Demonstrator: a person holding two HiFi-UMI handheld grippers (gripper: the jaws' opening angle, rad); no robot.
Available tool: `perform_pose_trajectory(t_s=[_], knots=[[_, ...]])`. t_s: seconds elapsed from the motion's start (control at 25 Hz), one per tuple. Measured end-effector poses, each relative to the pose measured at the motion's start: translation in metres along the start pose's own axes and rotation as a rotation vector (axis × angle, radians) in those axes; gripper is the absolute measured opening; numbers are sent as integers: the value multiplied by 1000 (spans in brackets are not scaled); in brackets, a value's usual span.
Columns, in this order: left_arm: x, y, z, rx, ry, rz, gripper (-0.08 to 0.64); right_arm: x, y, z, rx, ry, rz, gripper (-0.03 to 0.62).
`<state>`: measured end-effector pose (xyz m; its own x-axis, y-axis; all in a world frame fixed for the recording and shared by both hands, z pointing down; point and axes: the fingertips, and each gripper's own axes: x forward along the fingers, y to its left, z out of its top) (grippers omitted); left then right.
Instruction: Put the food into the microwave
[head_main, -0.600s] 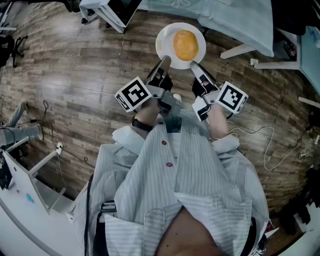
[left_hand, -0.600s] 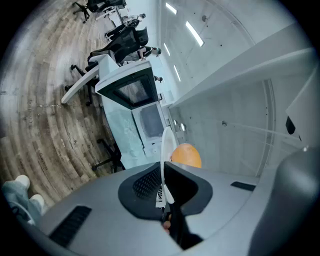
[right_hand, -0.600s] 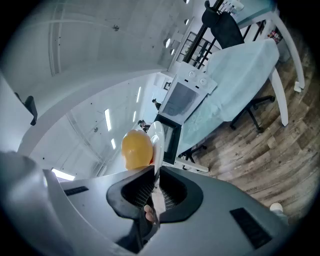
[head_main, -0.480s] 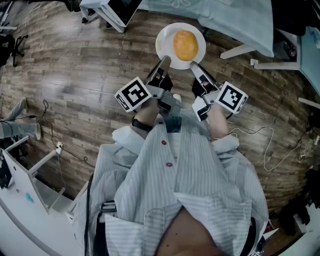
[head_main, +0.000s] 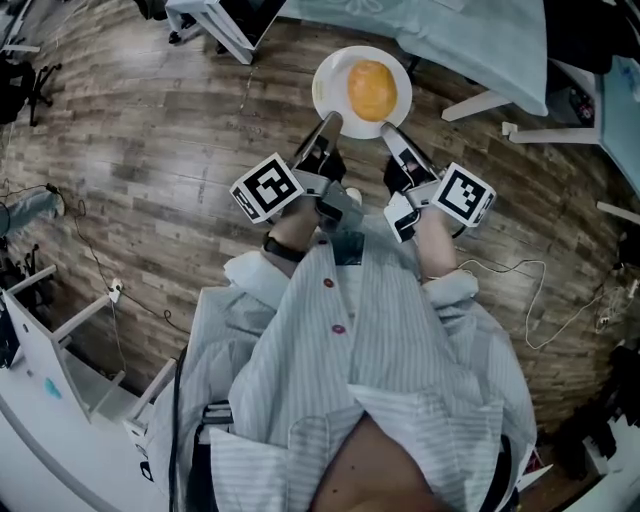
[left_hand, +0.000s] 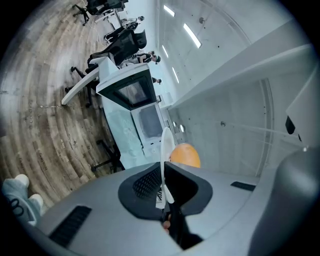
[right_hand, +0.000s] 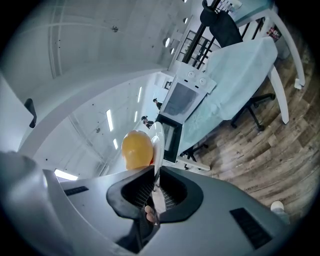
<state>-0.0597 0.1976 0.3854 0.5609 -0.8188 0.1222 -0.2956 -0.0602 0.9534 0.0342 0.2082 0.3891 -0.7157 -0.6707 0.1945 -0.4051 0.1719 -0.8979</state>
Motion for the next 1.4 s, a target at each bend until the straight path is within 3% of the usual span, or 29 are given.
perform_pose_trajectory(t_s=[0.24, 0.6, 0.88, 1.4], knots=[[-29, -14, -22, 15, -34, -27, 21, -29, 15, -17, -37, 5, 42, 46], [-45, -18, -52, 25, -41, -30, 21, -60, 8, -33, -22, 6, 38, 46], [-36, -9, -43, 7, -40, -24, 21, -47, 1, -28, -17, 12, 26, 46], [22, -6, 5, 10, 3, -42, 21, 2, -12, 17, 21, -27, -16, 46]])
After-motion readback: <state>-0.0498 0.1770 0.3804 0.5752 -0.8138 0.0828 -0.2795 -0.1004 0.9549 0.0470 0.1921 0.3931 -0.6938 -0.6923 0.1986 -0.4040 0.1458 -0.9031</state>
